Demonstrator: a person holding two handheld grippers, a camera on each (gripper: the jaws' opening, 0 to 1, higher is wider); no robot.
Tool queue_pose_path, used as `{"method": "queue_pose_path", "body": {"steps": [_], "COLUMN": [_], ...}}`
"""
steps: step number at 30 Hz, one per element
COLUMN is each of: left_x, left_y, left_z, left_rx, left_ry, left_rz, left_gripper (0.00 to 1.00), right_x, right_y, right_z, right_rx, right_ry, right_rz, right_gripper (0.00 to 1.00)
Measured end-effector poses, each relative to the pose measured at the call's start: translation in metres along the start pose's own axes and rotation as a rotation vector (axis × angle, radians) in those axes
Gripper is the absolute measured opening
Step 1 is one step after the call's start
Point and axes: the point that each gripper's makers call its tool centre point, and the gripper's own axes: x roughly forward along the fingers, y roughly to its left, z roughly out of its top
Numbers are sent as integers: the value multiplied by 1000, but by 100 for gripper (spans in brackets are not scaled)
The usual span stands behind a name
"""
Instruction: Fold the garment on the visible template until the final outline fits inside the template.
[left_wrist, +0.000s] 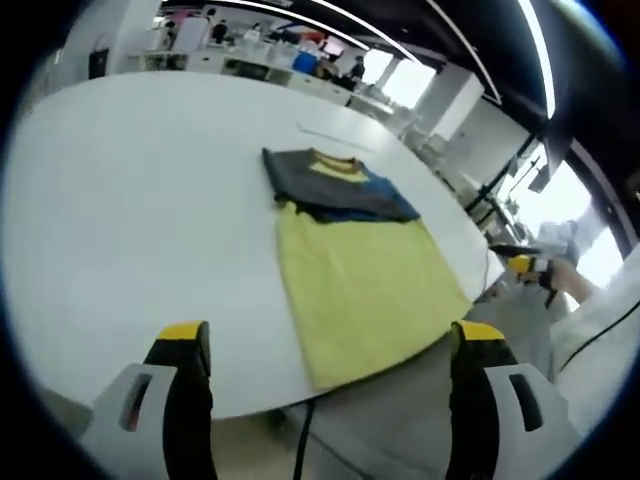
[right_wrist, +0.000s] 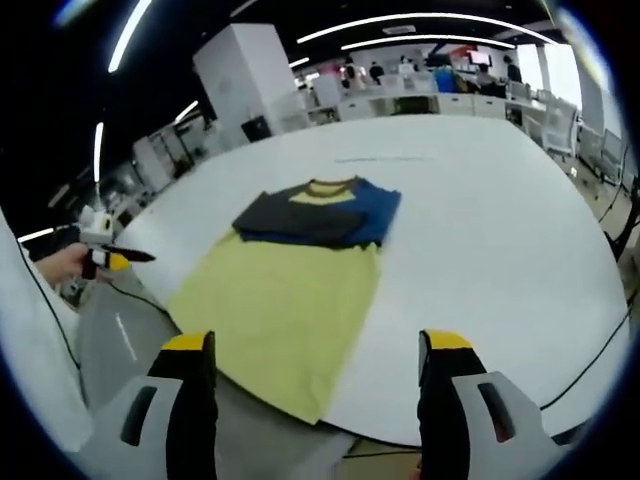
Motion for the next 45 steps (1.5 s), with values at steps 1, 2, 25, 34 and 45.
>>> {"method": "queue_pose_path", "body": {"steps": [1,2,25,34,45], "left_x": [1,2,20,26,33], "left_y": [1,2,3,1,-1], "left_z": [-4,-8,-56,-57,-63], "left_rx": [3,2,-50,-59,-79], "left_ry": [11,22,148,158,178], "left_rz": [-1,-1,-2,-15,-26], "left_gripper": [95,94,70,59,53], "right_x": [0,0,10,16,23], "right_y": [0,0,8,15,17], "right_z": [-3,-4,-62,-73,-84], "right_rx": [1,4,74,109,133], "right_ry": [3,7,190,222,286], "right_rz": [1,2,39,74,91], "right_gripper": [82,82,67,54,43]}}
